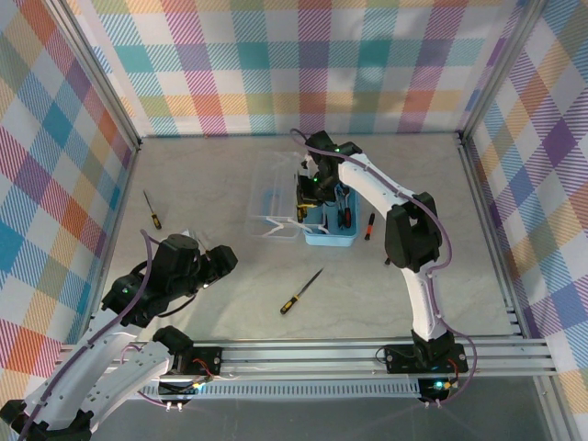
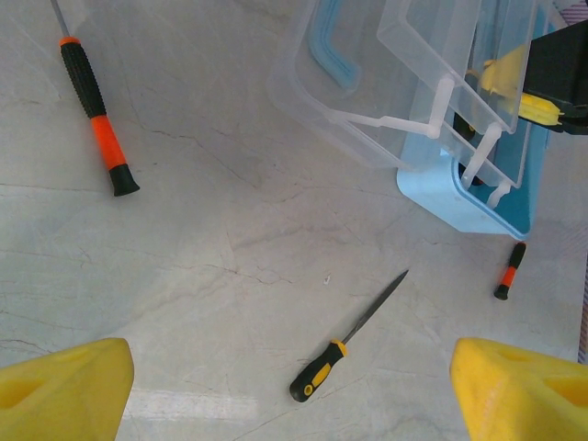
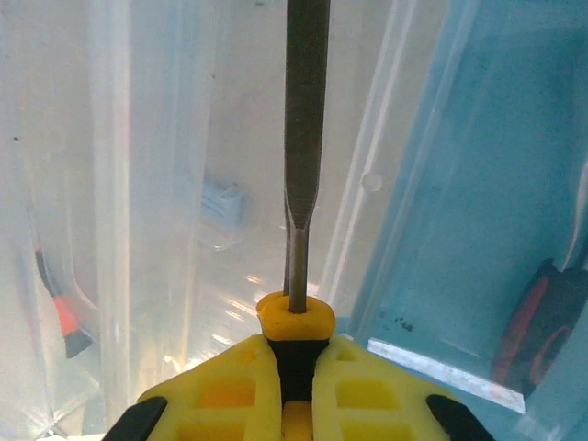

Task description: Pack the tool kit

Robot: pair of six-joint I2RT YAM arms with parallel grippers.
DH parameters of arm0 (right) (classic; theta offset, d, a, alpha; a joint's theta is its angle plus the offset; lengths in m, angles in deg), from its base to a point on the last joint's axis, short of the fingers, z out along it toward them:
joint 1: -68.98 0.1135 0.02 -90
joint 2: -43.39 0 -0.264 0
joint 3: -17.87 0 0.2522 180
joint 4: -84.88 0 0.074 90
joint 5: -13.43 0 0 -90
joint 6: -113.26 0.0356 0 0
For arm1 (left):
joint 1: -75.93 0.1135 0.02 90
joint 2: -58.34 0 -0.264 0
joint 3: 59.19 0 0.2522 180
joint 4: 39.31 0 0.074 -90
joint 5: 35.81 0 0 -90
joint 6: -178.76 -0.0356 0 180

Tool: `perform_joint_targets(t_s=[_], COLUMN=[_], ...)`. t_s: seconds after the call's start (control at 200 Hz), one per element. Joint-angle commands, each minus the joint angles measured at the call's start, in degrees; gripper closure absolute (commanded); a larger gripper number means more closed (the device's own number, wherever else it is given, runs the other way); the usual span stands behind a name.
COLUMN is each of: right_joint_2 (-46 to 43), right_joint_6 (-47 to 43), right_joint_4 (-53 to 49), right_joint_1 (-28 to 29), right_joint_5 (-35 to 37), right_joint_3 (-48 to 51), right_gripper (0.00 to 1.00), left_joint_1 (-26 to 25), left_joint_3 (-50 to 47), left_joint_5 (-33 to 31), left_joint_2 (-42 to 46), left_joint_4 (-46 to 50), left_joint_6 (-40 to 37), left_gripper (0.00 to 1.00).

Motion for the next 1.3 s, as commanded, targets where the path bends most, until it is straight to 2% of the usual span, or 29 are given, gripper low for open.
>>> perform_joint_targets(t_s=[0.0, 0.205, 0.295, 0.57, 0.815, 0.975, 1.12, 1.17, 1.295], right_joint_2=[1.05, -0.28, -0.18, -3.71, -12.05, -22.73, -36.00, -39.37, -46.15], right_joint_6=[1.04, 3.05, 2.78, 2.39, 5.00, 9.87, 16.10, 17.64, 20.20], right_joint_4=[-1.23, -1.00, -2.34, -2.83, -3.12, -0.77, 8.10, 9.53, 11.62], right_joint_1=[0.40, 0.46, 0.45, 0.44, 0.54, 2.63, 4.51, 4.85, 5.12], right_joint_5=[-1.11, 1.74, 1.68, 2.01, 6.87, 14.72, 18.04, 18.35, 19.13], right_joint_3=[-0.79, 0.81, -0.01, -1.01, -1.15, 8.35, 27.09, 32.55, 44.41], right_gripper=[0.88, 0.87, 0.74, 0.62, 0.60, 0.57, 0.54, 0.54, 0.54], left_joint_1=[-0.45, -0.45, -0.45, -0.45, -0.45, -0.45, -0.85, -2.92, -10.79], left_joint_3=[1.00, 0.73, 0.65, 0.63, 1.86, 1.47, 0.03, 0.07, 2.37], left_joint_5=[0.89, 0.78, 0.76, 1.01, -0.96, -0.54, 4.97, 4.95, 0.37], left_joint_2=[0.42, 0.85, 0.91, 0.17, -1.45, -3.21, -9.47, -12.22, -18.66], left_joint_4=[-0.17, -0.01, 0.04, -0.95, 0.15, -2.09, -4.32, -4.61, -3.40], left_joint_6=[-0.25, -0.32, -0.34, -0.49, -1.78, -2.38, -4.29, -5.39, -8.77], left_gripper=[0.11, 0.11, 0.11, 0.11, 0.11, 0.13, 0.23, 0.25, 0.25])
